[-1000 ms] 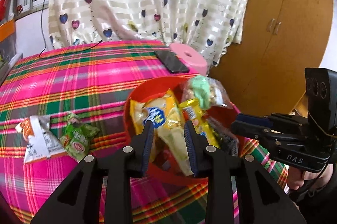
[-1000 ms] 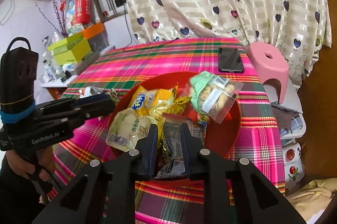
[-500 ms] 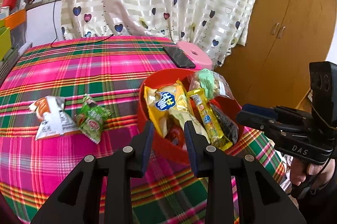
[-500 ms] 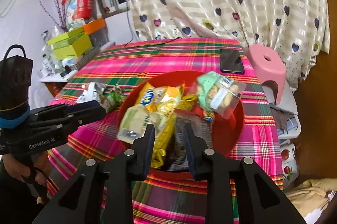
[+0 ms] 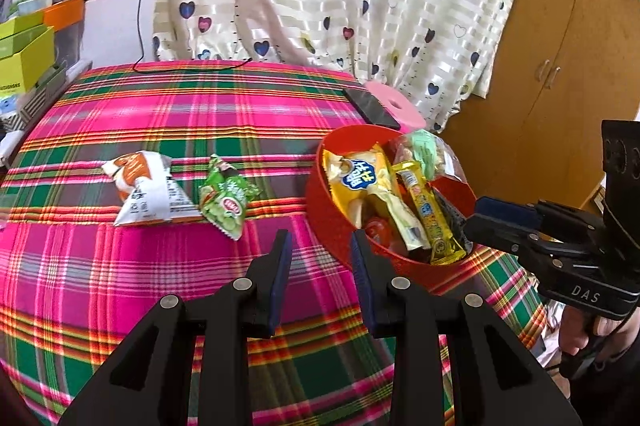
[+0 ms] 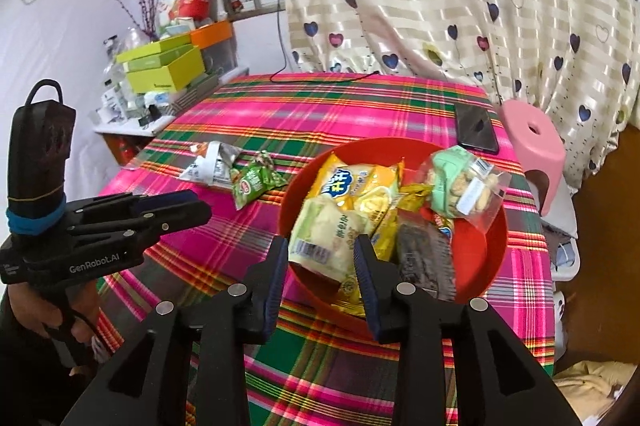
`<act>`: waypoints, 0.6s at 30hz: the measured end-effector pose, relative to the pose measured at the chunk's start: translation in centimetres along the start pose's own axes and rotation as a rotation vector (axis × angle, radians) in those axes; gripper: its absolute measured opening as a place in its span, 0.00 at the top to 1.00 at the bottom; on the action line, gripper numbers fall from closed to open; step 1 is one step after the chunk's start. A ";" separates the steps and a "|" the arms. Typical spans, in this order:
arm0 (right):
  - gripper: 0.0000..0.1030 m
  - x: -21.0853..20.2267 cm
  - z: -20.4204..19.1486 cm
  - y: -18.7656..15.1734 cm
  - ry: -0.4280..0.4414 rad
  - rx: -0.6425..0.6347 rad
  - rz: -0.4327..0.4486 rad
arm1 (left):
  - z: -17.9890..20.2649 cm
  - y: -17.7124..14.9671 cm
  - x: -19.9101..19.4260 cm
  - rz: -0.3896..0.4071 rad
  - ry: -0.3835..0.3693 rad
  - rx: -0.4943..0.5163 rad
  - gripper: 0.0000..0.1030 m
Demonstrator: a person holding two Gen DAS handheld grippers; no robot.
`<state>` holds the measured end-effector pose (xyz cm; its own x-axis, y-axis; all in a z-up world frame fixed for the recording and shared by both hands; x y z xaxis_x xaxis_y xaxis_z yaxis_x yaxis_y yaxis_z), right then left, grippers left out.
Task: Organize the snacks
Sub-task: 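Withdraw both tools from the basket toward the remaining snacks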
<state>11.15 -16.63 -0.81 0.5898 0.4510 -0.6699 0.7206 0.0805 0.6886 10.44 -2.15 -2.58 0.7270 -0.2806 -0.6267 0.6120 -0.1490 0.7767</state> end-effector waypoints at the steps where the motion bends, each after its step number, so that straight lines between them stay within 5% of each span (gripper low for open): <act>1: 0.69 0.1 -0.1 0.0 0.002 -0.002 -0.002 | -0.2 -0.1 -0.1 0.000 0.002 -0.003 0.70; 18: 0.64 1.7 -2.3 -0.7 0.034 -0.036 -0.049 | -4.4 -2.3 -1.1 -0.014 0.074 -0.090 0.70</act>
<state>10.83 -13.89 -1.83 0.5410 0.4754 -0.6938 0.7346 0.1346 0.6650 9.59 2.72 -3.92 0.7369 -0.2082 -0.6431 0.6455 -0.0658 0.7609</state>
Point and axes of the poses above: each gripper's, at about its wrist camera, not at the fingertips, and x roughly the way its jaws point, z to its right, y to its top, the point moved 8 cm from there along x, roughly the way its jaws point, and after that the axes turned 15 degrees about x, right-handed, at the moved point
